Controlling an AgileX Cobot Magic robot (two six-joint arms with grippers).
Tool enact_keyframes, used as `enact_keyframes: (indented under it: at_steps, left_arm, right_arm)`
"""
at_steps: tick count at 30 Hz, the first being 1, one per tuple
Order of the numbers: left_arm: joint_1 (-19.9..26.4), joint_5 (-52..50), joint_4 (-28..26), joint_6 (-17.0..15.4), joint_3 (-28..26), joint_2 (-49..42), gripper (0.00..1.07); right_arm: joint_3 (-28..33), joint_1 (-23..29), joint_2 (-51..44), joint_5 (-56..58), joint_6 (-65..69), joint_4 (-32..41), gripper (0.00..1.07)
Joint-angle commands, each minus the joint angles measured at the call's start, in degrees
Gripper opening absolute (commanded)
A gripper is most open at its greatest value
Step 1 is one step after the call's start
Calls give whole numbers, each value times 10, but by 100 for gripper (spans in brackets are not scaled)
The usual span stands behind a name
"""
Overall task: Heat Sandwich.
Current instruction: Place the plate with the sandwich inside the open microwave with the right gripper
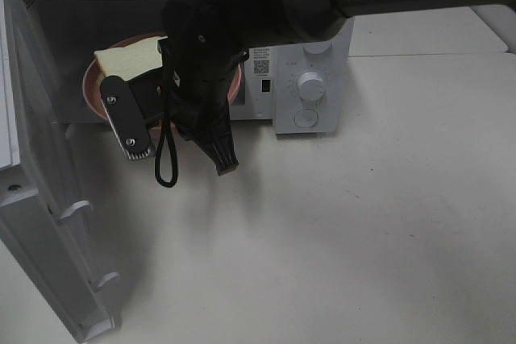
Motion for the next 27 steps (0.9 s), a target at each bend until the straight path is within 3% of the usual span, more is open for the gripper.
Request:
enact_keyframes:
  at_steps: [1,8,15,27]
  left_arm:
    - [-4,-7,0,1,2,-2,71]
    - [-4,-7,0,1,2,-2,71]
    - [-4,-7,0,1,2,-2,71]
    - [-4,-7,0,1,2,-2,71]
  right_arm:
    - [-40,-12,13,-1,-31,12,0]
    - [-95,-27,46,10,-46,6,0]
    - [-200,-47,109,36,-50,13,0]
    - [-294,-70,169,34,-91,39,0]
